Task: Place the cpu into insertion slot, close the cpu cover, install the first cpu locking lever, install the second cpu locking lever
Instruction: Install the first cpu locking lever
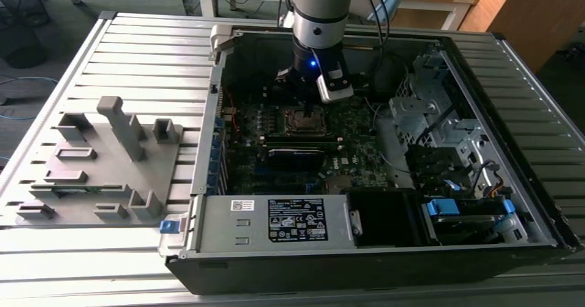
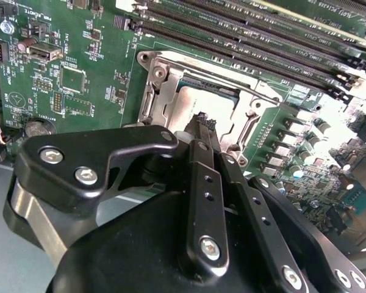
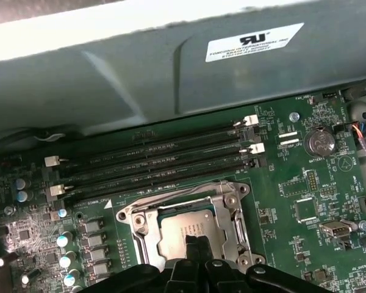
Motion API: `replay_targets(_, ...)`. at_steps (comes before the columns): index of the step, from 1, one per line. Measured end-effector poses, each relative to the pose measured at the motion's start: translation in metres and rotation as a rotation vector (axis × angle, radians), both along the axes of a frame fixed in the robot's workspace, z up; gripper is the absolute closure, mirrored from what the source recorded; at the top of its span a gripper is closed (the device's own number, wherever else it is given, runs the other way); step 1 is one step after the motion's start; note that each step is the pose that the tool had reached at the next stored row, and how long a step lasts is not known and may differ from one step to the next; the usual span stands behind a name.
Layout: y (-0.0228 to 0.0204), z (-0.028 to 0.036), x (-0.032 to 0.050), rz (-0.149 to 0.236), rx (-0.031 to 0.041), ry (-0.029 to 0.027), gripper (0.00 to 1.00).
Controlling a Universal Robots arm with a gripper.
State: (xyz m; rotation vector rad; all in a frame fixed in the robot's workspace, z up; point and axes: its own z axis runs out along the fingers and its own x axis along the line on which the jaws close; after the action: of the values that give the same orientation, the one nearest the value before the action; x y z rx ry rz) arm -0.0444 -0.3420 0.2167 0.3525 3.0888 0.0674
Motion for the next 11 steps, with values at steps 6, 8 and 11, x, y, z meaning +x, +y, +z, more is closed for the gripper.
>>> replay_targets(6,0.0000,0.0016,0.0000,0.000,0.0027,0.0000,0.89)
replay_targets(8,0.0000,0.0015,0.0000,0.000,0.0030,-0.0002,0.89)
replay_targets(11,0.0000,0.0018,0.0000,0.000,0.0031,0.0001,0.89)
